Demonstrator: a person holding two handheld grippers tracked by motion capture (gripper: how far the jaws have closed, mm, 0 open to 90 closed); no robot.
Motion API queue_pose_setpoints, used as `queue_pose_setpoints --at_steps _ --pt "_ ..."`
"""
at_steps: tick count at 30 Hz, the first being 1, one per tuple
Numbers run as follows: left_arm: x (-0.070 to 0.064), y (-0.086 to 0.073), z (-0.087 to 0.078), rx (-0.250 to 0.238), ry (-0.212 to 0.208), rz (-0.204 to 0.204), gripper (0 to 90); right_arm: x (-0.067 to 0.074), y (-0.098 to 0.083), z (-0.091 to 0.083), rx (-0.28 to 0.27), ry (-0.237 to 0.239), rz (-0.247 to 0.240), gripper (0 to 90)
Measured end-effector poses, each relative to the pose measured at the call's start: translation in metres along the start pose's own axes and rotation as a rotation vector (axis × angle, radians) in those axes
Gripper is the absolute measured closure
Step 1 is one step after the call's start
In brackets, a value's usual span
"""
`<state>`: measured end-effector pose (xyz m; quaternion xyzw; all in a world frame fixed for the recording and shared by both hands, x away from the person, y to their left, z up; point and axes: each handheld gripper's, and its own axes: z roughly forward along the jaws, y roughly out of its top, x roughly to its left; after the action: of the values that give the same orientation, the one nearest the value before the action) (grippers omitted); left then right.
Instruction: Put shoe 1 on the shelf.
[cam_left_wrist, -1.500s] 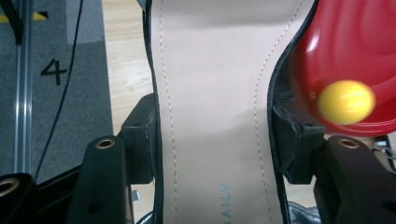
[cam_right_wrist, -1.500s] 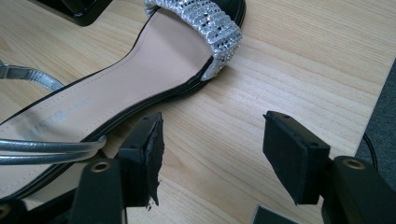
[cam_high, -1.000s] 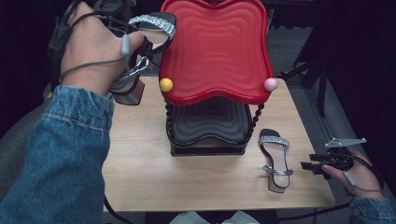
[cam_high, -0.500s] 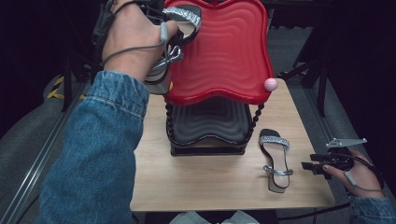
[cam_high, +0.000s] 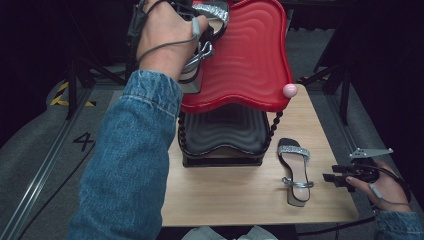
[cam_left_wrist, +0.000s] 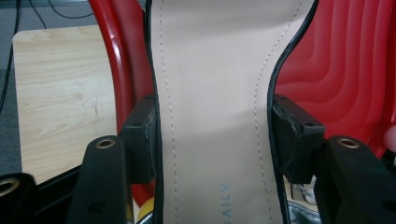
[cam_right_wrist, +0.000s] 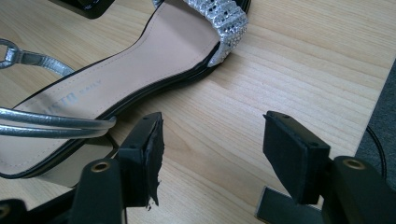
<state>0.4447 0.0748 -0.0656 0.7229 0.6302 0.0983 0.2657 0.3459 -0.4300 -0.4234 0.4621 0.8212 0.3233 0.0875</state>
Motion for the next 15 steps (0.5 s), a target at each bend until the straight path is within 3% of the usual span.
queue_pose_setpoints --at_steps 15 --pt "-0.013 0.013 0.025 -0.024 -0.008 -0.058 42.2 0.0 -0.002 0.001 0.007 0.003 -0.001 39.2"
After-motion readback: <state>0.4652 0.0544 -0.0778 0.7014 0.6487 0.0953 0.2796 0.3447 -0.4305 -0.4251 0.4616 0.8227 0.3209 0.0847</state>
